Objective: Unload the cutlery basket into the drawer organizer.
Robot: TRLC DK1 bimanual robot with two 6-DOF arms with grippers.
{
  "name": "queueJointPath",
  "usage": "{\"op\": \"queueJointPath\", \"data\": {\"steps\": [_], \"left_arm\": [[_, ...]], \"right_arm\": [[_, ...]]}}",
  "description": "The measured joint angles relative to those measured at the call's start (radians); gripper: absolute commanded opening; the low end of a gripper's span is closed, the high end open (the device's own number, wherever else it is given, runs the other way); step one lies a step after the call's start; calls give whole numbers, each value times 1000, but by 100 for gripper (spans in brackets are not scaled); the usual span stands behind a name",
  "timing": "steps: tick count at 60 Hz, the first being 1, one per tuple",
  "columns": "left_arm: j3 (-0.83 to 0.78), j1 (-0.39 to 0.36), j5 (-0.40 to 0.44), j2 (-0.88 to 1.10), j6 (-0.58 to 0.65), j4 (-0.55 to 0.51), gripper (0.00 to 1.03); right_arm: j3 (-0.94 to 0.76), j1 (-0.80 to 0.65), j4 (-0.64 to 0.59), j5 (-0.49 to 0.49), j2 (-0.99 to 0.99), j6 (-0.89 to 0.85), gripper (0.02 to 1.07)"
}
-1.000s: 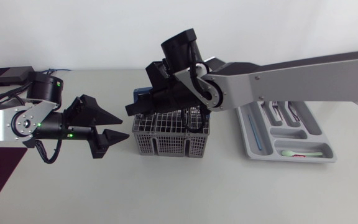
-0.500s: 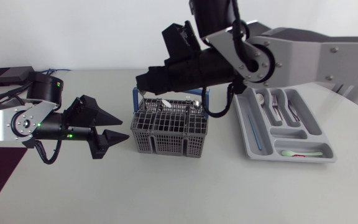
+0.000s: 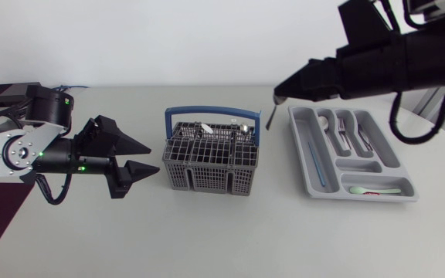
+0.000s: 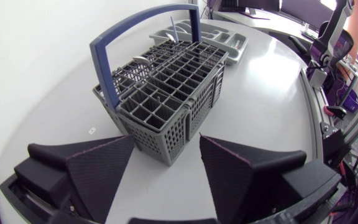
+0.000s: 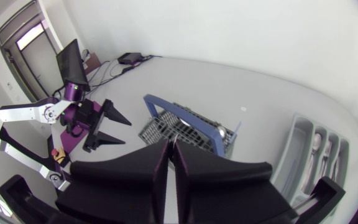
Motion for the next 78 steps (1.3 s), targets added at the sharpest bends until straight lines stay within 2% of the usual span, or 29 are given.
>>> {"op": "queueJointPath", "data": {"steps": [11,20,40,58,61,64,69,78], "left_arm": [[0,-17,0,-15,0,-11,88],[0,-24,0,-17,0,-18,88],[0,-25,0,-17,0,-18,88],[0,-44,-8,-17,0,-18,89],[0,-44,-8,-17,0,-18,89],[0,-45,-8,-17,0,-18,89],[0,-49,-11,-17,0,-18,89],[0,-55,-14,-17,0,-18,89]], "right_arm": [[-118,-248,-109,-3,-81,-127,9],[-208,-401,-109,33,-98,-235,9],[-425,-495,78,295,-45,-368,9],[-477,-558,290,393,180,-413,10],[-476,-558,311,406,208,-412,14],[-476,-558,328,411,233,-412,26],[-476,-558,338,411,258,-412,39],[-476,-554,337,411,258,-412,55]]}}
